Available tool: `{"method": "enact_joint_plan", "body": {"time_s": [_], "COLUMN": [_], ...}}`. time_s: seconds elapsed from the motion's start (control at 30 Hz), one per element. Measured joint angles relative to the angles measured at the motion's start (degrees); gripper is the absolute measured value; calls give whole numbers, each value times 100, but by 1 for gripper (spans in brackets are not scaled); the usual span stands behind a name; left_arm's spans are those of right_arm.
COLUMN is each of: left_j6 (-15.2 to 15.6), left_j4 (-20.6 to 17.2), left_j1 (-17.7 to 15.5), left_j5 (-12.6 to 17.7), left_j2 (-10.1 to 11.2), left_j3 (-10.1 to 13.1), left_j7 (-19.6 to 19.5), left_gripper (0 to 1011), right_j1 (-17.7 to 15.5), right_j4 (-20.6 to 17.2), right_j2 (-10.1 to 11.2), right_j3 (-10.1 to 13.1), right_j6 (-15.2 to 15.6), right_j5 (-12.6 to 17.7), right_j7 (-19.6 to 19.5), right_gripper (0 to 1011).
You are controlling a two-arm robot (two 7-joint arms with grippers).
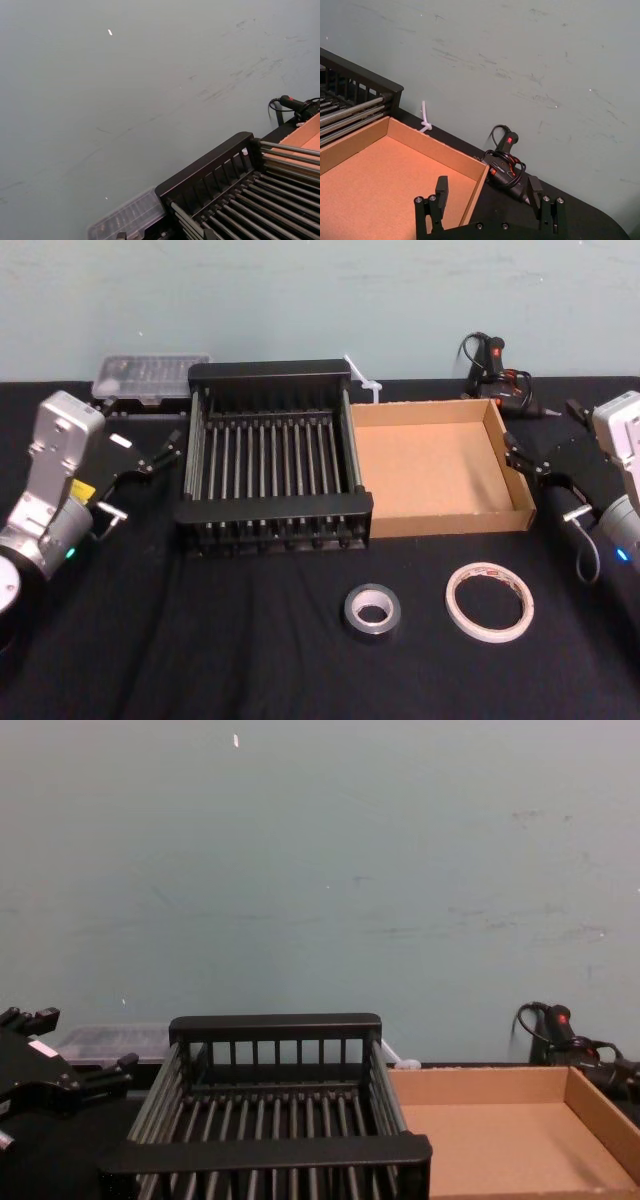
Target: Pick up the white tape and place it into the black box , Pick up the silver tape and place it into the brown box.
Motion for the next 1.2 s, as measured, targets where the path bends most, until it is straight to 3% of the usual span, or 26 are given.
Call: {"method": "enact_joint_plan", "body": {"time_s": [1.2], "left_j6": [0], "left_j4": [0], "left_j1": [0], "left_j5": [0], "left_j2": [0], "left_j3": [0], "left_j7": [0], "left_gripper": [1001], "right_j1": [0], "right_j4": [0], "right_j2": [0], "right_j3": [0], "right_j6": [0], "right_j5": [0], "right_j7": [0], "right_gripper": [1002]}}
